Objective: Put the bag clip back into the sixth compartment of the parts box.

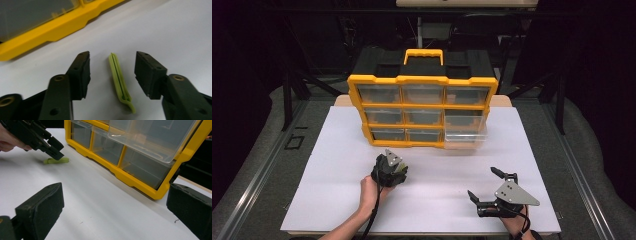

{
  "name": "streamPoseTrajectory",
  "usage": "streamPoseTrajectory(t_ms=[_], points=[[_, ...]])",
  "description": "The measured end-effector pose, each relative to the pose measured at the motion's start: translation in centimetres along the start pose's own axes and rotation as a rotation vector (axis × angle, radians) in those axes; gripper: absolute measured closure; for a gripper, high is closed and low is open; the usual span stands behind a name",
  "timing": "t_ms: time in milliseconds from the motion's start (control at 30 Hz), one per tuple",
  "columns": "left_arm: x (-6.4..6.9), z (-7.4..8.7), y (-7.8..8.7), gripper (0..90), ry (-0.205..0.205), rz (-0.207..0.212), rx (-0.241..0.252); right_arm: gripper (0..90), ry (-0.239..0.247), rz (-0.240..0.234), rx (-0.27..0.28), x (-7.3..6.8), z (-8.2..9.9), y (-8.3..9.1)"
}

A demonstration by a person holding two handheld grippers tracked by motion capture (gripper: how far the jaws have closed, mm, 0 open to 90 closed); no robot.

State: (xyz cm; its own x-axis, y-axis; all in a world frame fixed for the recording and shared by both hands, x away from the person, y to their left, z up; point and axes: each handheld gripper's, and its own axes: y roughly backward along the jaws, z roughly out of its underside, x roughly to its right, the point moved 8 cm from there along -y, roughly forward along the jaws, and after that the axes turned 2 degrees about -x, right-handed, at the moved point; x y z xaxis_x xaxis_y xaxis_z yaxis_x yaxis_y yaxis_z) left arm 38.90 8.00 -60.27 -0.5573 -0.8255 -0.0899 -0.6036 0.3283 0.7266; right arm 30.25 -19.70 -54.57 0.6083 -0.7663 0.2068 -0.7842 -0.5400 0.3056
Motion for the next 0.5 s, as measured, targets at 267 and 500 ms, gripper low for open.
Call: streamPoseTrajectory(t_ms=[267,500], points=[[0.03,0.66,-0.45,64.3,0.029,0.012,-0.018,0.6,0.005,-0.002,-0.001,-0.09,-0.01,0.00],[0.36,0.97,-0.76,73.0,0.050,0.023,-0.024,0.6,0.013,-0.002,-0.005,-0.16,0.01,-0.07]])
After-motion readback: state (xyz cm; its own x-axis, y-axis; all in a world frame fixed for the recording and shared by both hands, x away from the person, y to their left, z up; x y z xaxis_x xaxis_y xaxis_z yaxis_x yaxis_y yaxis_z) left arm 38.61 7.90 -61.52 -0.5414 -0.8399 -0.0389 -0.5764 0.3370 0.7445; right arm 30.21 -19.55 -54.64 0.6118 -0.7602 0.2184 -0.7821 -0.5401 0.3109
